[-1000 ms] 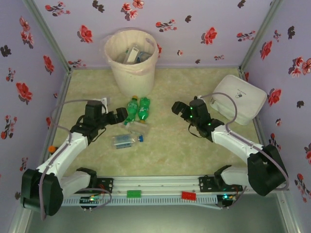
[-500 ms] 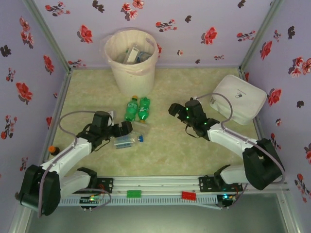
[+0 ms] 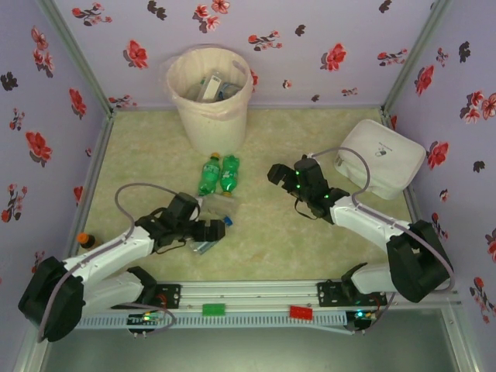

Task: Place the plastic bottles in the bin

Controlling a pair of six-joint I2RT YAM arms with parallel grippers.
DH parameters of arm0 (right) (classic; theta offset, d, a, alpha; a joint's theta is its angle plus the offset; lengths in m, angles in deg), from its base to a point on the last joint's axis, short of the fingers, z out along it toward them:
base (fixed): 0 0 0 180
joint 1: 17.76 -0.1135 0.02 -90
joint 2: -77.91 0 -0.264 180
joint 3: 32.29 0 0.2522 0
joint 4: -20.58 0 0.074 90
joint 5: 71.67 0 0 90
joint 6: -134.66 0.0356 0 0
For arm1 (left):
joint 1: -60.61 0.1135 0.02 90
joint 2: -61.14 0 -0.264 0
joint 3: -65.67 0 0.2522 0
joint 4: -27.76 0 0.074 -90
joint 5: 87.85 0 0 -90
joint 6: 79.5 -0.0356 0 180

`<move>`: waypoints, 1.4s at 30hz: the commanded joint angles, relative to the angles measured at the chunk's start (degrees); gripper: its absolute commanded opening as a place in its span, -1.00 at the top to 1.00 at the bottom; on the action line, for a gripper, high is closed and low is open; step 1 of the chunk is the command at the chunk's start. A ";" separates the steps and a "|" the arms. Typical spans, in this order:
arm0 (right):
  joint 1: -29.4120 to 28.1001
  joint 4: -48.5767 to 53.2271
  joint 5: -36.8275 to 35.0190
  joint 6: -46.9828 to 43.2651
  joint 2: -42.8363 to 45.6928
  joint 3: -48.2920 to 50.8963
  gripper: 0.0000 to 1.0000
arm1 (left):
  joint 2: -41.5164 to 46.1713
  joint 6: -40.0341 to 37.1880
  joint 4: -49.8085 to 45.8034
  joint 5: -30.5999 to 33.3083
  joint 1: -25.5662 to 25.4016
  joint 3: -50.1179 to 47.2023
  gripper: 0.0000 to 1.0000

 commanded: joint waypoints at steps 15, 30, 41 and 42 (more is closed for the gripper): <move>-0.47 -0.13 -0.06 0.47 0.73 -0.85 -0.99 | -9.91 -2.80 -6.63 10.90 -10.09 4.55 -0.50; -0.45 -0.37 -1.05 0.43 1.57 0.43 -0.99 | 9.85 4.17 -6.72 18.14 -7.26 4.67 0.22; -0.45 -1.35 0.10 1.15 0.93 0.47 -0.99 | 7.97 -8.26 17.98 21.45 3.63 18.35 0.50; -0.53 -1.24 0.19 1.14 1.02 0.43 -0.99 | 5.97 -9.83 18.46 19.91 4.92 21.55 0.50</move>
